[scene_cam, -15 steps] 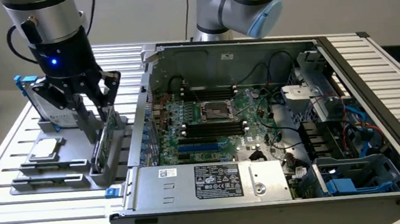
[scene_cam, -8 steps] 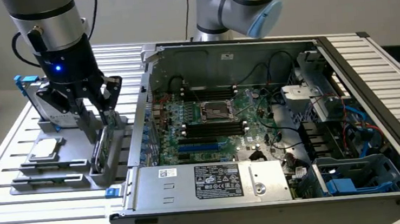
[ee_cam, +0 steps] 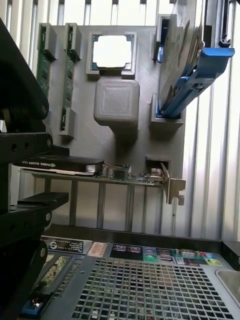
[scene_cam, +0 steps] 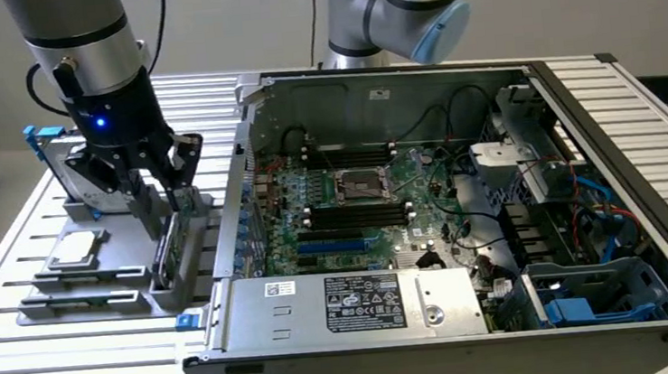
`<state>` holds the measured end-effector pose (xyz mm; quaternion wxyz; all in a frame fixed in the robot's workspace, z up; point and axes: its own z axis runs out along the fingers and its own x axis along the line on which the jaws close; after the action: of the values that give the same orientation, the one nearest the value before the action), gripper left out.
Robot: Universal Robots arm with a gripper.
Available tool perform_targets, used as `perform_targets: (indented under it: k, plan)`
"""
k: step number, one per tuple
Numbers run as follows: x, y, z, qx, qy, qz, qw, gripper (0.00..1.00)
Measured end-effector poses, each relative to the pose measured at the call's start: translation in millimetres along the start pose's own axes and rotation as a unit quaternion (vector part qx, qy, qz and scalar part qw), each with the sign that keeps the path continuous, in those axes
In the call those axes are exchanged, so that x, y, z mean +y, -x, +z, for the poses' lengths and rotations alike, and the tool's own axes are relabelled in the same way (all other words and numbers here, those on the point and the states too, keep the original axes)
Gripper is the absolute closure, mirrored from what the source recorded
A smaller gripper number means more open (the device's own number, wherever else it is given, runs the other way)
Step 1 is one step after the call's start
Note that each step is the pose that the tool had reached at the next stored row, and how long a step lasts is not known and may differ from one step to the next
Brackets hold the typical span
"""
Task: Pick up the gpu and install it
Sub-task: 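Pick up the gpu and move the gpu toward the slot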
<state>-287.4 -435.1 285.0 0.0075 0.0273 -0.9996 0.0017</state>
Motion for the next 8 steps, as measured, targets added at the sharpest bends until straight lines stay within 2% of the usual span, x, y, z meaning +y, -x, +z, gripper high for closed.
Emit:
perform_targets:
  k: [8]
  plan:
    - [0.6,-1.5,14.7,-0.0001,-0.0002,0.000,1.0000,0.58]
